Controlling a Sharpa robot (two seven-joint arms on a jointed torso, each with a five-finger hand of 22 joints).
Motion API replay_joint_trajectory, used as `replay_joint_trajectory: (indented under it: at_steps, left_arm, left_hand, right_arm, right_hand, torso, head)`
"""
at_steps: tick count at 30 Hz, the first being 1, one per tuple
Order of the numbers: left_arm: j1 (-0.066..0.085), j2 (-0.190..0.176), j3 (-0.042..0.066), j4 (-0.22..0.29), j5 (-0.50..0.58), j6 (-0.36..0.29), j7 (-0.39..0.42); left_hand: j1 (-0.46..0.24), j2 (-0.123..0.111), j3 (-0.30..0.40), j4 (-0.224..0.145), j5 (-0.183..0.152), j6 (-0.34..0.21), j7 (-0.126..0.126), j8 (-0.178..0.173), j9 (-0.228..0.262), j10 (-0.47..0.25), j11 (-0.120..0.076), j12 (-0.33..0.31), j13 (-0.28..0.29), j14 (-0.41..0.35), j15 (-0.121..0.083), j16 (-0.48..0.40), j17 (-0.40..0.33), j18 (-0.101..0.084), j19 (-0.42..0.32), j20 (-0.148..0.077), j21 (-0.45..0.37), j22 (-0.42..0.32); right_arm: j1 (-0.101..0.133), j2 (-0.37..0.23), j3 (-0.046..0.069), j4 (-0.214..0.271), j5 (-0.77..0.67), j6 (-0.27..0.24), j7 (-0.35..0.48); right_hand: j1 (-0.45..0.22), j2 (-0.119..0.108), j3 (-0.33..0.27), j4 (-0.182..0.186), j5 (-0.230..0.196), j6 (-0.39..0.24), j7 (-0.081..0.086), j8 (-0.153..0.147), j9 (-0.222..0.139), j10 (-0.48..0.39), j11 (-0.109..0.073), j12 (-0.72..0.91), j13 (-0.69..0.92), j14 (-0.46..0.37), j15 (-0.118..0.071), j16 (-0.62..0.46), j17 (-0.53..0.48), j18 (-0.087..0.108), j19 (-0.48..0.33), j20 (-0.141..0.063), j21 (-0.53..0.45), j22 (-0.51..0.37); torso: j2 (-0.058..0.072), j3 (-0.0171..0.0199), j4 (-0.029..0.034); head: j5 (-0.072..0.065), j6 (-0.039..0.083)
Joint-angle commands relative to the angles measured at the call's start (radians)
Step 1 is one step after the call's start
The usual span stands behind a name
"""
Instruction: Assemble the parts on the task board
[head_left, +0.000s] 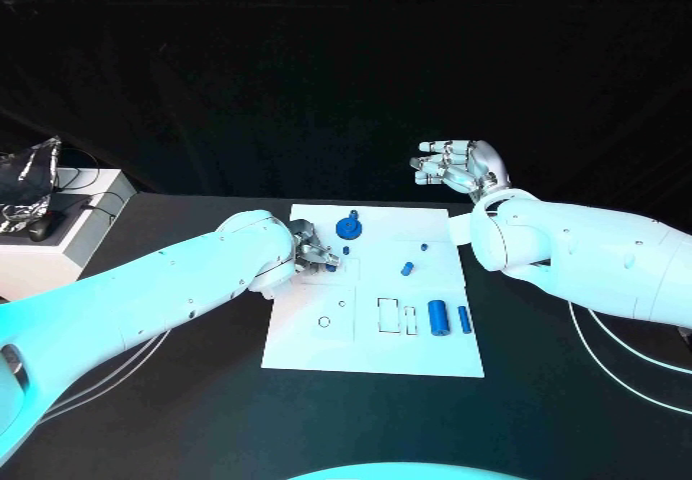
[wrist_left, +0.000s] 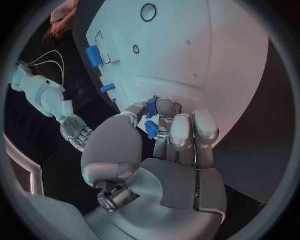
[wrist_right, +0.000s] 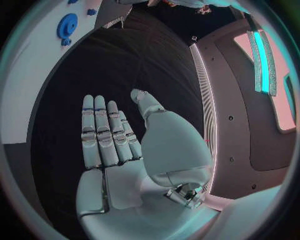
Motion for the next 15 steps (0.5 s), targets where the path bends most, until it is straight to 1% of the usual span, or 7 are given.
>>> replay_joint_trajectory:
  at_steps: [1, 4, 5, 10, 13, 15]
  left_arm:
    - [-0.009, 0.003, -0.006, 0.002, 0.018, 0.031, -0.007]
    - [-0.009, 0.003, -0.006, 0.003, 0.018, 0.031, -0.006]
    - [-0.009, 0.004, -0.006, 0.003, 0.018, 0.031, -0.006]
    - [-0.009, 0.003, -0.006, 0.002, 0.017, 0.03, -0.006]
    - [-0.009, 0.003, -0.006, 0.002, 0.017, 0.028, -0.004]
    - [-0.009, 0.003, -0.006, 0.002, 0.017, 0.025, -0.003]
  left_hand:
    - [-0.016, -0.017, 0.159, -0.118, 0.004, -0.006, 0.0, 0.011, 0.006, 0.007, 0.001, -0.001, 0.0, 0.0, -0.005, 0.006, -0.002, -0.017, 0.007, 0.003, -0.005, 0.003]
    - [-0.015, -0.017, 0.19, -0.153, 0.007, -0.01, 0.004, 0.014, 0.009, 0.007, 0.002, -0.002, 0.0, 0.0, -0.004, 0.006, -0.003, -0.016, 0.007, 0.004, -0.006, 0.007]
    - [-0.017, -0.018, 0.192, -0.157, 0.007, -0.01, 0.004, 0.015, 0.01, 0.007, 0.003, -0.002, 0.0, 0.0, -0.003, 0.006, -0.003, -0.016, 0.007, 0.004, -0.007, 0.008]
    - [-0.016, -0.02, 0.181, -0.16, 0.005, -0.012, 0.003, 0.014, 0.009, 0.007, 0.002, -0.001, 0.002, 0.0, -0.003, 0.006, -0.005, -0.015, 0.008, 0.005, -0.008, 0.01]
    - [-0.002, -0.026, 0.15, -0.157, 0.003, -0.013, 0.002, 0.012, 0.006, 0.003, 0.003, 0.0, 0.002, -0.001, -0.003, 0.004, -0.007, -0.015, 0.007, 0.007, -0.011, 0.012]
    - [0.006, -0.029, 0.146, -0.159, 0.004, -0.014, 0.003, 0.011, 0.005, 0.002, 0.003, 0.001, 0.002, -0.002, -0.003, 0.003, -0.008, -0.015, 0.007, 0.007, -0.013, 0.012]
  right_arm:
    - [-0.001, 0.001, 0.0, 0.0, -0.002, 0.02, 0.005]
    - [-0.001, 0.001, 0.0, 0.0, -0.002, 0.021, 0.005]
    - [-0.001, 0.001, 0.0, 0.0, -0.002, 0.021, 0.005]
    - [-0.001, 0.0, 0.0, 0.0, -0.002, 0.021, 0.005]
    - [-0.002, 0.0, 0.0, 0.0, -0.002, 0.022, 0.004]
    - [-0.002, 0.0, 0.0, 0.0, -0.002, 0.022, 0.004]
  right_hand:
    - [-0.002, 0.01, -0.001, -0.007, 0.003, -0.005, 0.0, -0.006, -0.001, -0.008, -0.003, -0.002, -0.001, -0.007, -0.002, -0.001, -0.001, 0.006, -0.008, -0.002, 0.005, -0.001]
    - [-0.002, 0.01, 0.0, -0.007, 0.005, -0.006, 0.0, -0.006, -0.001, -0.008, -0.002, -0.002, -0.001, -0.007, -0.002, -0.001, -0.001, 0.006, -0.009, -0.002, 0.005, -0.001]
    - [-0.002, 0.01, 0.0, -0.007, 0.005, -0.006, 0.0, -0.006, -0.001, -0.008, -0.002, -0.002, -0.001, -0.007, -0.002, -0.001, -0.001, 0.006, -0.009, -0.002, 0.005, -0.001]
    - [-0.004, 0.01, 0.0, -0.008, 0.007, -0.007, 0.0, -0.006, -0.001, -0.008, -0.002, -0.001, -0.001, -0.008, -0.002, -0.001, -0.001, 0.006, -0.01, -0.002, 0.005, -0.001]
    - [-0.004, 0.01, 0.0, -0.008, 0.007, -0.007, 0.0, -0.006, -0.001, -0.008, -0.002, -0.001, -0.001, -0.008, -0.002, -0.001, -0.001, 0.006, -0.01, -0.002, 0.005, -0.001]
    - [-0.004, 0.01, 0.0, -0.008, 0.007, -0.007, 0.0, -0.006, -0.001, -0.008, -0.002, -0.001, -0.001, -0.008, -0.002, -0.001, -0.001, 0.006, -0.01, -0.002, 0.005, -0.001]
  torso:
    - [0.0, 0.0002, -0.0004]
    - [0.0, 0.0001, -0.001]
    - [0.0, 0.0001, -0.0009]
    - [0.0, 0.0005, -0.0011]
    - [0.0, 0.0005, -0.0007]
    - [0.0, 0.0005, -0.0003]
  head:
    - [0.0, 0.0]
    - [0.0, -0.001]
    - [0.0, -0.001]
    - [-0.002, -0.001]
    - [-0.003, -0.001]
    - [-0.003, 0.0]
